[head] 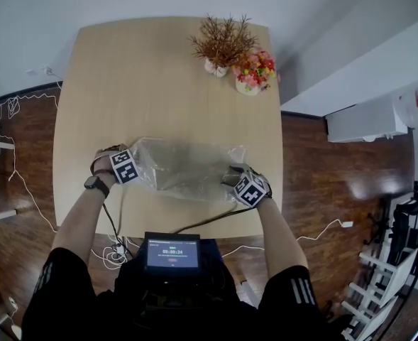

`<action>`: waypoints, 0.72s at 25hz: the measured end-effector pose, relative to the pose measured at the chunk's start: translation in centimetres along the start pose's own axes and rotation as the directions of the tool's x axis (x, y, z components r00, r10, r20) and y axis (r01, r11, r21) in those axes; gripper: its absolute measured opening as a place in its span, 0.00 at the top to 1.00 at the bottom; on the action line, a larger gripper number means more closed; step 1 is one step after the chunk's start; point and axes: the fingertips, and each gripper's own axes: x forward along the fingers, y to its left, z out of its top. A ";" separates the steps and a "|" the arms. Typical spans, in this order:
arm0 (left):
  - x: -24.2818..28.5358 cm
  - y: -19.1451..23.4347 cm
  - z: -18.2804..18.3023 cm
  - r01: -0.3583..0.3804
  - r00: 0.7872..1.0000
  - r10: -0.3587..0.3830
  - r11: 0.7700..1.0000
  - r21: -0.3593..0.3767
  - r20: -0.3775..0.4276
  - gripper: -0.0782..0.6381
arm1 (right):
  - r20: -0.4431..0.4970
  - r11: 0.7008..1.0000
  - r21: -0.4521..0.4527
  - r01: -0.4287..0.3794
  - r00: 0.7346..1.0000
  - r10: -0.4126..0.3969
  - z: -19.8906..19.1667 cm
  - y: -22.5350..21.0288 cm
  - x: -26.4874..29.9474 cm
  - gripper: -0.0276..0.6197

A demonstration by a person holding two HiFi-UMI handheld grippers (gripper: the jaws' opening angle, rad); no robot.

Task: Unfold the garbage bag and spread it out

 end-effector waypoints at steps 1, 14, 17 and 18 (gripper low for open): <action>0.0 0.3 -0.2 -0.003 1.000 0.003 1.000 -0.005 -0.005 0.63 | 0.005 1.000 0.002 0.001 1.000 -0.001 0.2 -0.2 0.2 0.48; 0.0 2.8 -1.2 -0.011 0.999 0.009 0.999 -0.039 -0.034 0.62 | 0.011 1.000 -0.019 -0.003 1.000 0.003 2.5 -1.9 1.3 0.43; -1.1 3.0 -0.7 0.001 1.000 -0.001 0.998 -0.063 0.004 0.61 | 0.008 1.000 -0.015 -0.005 1.000 0.005 2.3 -1.8 1.5 0.43; -1.9 3.2 -0.6 0.004 1.000 -0.002 0.997 -0.074 0.021 0.61 | 0.008 1.000 -0.011 -0.008 1.000 0.008 2.0 -1.8 1.7 0.43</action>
